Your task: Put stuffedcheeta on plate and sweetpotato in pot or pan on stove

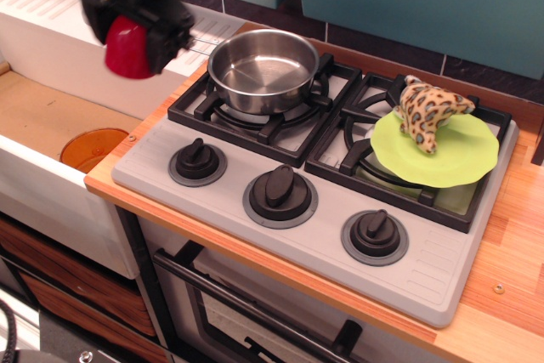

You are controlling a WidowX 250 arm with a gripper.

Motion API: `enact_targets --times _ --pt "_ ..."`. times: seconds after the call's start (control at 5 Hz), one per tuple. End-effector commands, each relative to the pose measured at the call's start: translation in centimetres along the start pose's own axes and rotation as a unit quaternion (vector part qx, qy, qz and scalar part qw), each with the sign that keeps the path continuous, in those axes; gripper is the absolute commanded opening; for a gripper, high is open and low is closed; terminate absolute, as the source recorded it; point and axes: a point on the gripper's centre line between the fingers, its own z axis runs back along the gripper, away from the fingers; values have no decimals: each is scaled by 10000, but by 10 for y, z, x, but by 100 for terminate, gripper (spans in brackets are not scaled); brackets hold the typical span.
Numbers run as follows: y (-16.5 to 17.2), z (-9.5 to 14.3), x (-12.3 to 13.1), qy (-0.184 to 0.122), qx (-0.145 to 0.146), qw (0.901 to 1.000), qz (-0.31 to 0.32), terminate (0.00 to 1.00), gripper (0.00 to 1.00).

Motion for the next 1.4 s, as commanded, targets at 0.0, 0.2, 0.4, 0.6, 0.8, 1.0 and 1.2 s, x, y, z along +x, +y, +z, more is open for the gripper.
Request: enact_targets --times 0.0,0.2,0.4,0.6,0.8,1.0,1.2 --pt "-26 20 47 -390 201 9990 110 0 0" --pt "-41 17 62 -466 219 9986 70 0 0" --pt "-51 15 76 -497 237 9985 12 0 0" --pt "-56 10 84 -532 177 9984 -119 0 0" --pt "-58 5 86 -613 157 9978 -188 0 100" --pt "-59 4 85 -634 157 9977 -202 0 100" --pt "-61 8 82 -603 193 9978 -192 0 100"
